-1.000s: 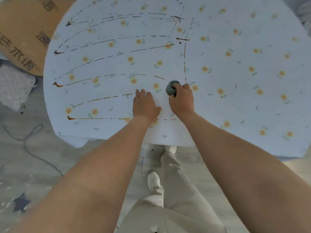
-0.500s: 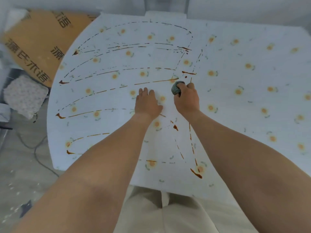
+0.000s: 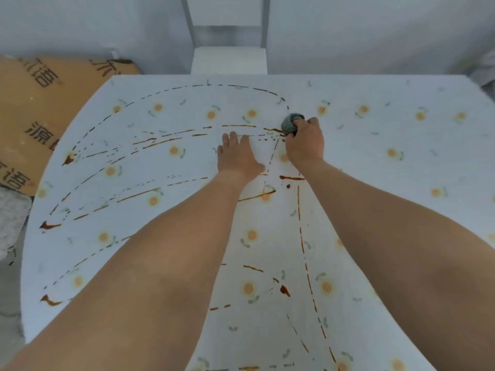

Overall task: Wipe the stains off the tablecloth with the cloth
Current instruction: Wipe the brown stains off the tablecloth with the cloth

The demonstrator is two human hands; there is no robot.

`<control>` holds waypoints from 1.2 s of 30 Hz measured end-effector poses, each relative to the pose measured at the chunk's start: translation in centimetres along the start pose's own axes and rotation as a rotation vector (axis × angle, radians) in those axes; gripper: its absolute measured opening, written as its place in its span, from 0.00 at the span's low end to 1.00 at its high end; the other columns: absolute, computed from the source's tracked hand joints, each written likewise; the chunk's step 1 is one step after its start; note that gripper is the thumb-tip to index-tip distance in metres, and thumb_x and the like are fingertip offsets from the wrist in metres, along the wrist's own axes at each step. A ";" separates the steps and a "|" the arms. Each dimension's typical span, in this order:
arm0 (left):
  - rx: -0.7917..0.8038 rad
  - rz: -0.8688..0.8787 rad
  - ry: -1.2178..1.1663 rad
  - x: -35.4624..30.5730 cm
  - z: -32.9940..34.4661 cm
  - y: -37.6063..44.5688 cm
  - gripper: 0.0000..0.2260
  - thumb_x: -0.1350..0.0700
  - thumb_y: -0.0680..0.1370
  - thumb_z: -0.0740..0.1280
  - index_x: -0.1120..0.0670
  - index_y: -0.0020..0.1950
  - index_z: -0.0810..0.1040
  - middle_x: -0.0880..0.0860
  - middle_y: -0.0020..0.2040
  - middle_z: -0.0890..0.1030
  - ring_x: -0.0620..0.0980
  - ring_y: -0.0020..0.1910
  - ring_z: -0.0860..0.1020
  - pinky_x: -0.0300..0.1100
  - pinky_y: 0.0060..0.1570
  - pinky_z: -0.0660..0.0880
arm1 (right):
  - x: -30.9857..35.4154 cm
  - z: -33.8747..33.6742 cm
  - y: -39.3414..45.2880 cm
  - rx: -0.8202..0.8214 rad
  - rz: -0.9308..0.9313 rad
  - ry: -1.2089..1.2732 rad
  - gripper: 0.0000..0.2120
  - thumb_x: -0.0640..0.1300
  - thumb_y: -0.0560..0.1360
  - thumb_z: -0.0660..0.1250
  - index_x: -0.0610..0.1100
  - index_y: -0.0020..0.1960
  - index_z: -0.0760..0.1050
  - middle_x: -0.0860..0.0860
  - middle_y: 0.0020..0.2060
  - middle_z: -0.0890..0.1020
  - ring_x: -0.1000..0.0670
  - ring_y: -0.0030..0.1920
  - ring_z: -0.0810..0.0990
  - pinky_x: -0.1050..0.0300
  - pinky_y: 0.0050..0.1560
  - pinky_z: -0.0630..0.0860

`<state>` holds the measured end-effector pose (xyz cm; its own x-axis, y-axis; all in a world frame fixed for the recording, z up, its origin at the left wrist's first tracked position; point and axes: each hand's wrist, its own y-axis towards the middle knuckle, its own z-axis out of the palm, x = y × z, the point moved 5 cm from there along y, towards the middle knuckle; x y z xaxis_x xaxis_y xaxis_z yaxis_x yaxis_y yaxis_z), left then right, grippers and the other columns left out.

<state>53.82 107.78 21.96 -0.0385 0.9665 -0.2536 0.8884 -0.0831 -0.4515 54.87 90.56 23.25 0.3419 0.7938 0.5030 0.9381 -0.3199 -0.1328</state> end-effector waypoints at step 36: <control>-0.026 0.120 0.215 -0.9 0.3 7.2 0.55 0.33 0.70 0.71 0.58 0.81 0.42 0.58 0.82 0.43 0.57 0.80 0.43 0.55 0.78 0.47 | 1.3 5.1 7.7 0.219 -0.574 -0.247 0.18 0.36 0.75 0.62 0.46 0.63 0.77 0.44 0.55 0.71 0.43 0.52 0.72 0.51 0.52 0.73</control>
<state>60.07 106.22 18.71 0.1634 0.9799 -0.1149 0.8922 -0.1964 -0.4067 62.82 91.78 18.58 -0.2377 0.9104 0.3386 0.9557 0.2815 -0.0858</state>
